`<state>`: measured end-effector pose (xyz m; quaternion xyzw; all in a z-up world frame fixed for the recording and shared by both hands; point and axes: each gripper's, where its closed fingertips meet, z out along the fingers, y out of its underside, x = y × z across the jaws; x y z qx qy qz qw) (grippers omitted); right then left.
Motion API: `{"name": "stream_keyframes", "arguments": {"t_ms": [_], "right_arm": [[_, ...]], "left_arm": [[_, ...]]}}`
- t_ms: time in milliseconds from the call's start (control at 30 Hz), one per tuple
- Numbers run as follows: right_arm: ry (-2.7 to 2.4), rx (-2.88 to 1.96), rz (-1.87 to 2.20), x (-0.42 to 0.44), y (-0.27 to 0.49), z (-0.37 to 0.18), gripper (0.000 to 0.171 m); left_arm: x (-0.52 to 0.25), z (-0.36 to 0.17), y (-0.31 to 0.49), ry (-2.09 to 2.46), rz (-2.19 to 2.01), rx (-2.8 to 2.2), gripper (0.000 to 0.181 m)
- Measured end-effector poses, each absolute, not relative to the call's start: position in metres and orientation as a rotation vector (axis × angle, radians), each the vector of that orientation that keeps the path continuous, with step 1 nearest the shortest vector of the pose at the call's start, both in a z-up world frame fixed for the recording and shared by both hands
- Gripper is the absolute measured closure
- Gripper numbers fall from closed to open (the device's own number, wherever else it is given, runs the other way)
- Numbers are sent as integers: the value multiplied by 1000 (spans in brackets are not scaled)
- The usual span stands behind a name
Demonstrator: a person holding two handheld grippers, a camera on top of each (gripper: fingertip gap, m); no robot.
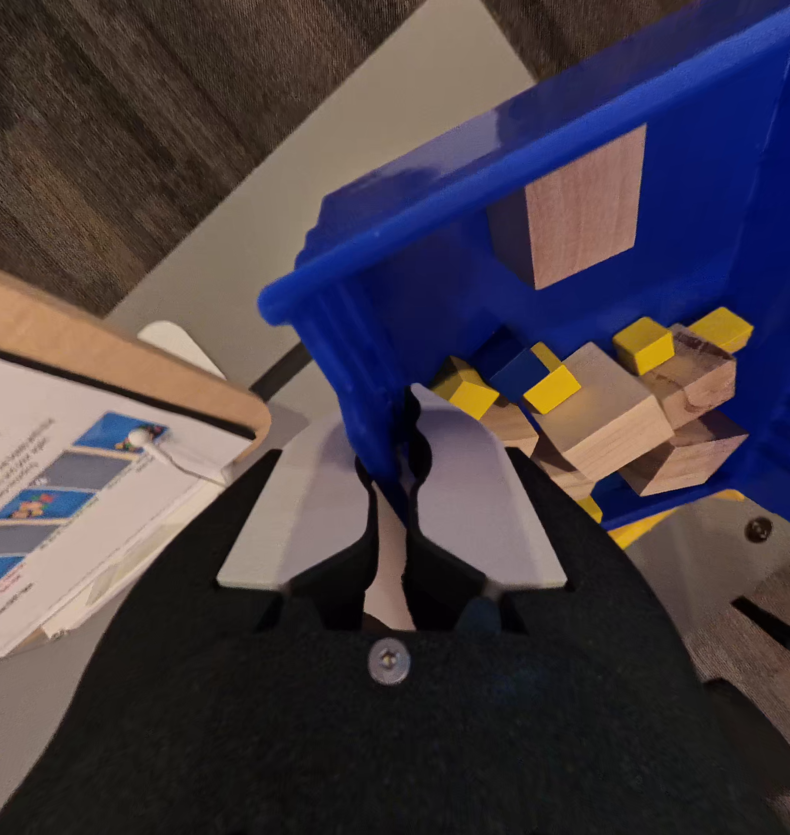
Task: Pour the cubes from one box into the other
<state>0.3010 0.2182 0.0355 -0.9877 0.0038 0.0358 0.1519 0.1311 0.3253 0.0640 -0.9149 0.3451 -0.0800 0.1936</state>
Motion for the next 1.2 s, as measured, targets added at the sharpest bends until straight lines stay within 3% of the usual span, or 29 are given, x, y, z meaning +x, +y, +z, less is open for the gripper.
{"name": "stream_keyframes", "arguments": {"t_ms": [300, 700, 1200], "right_arm": [[71, -2535, 170, 298, 251, 19, 166], [98, -2272, 82, 264, 239, 31, 167], [229, -2002, 148, 276, 239, -1, 167]], "left_arm": [[131, 79, 343, 906, -147, -2315, 174], [104, 113, 324, 890, -46, -2039, 174], [129, 116, 305, 939, 91, -1792, 174]]}}
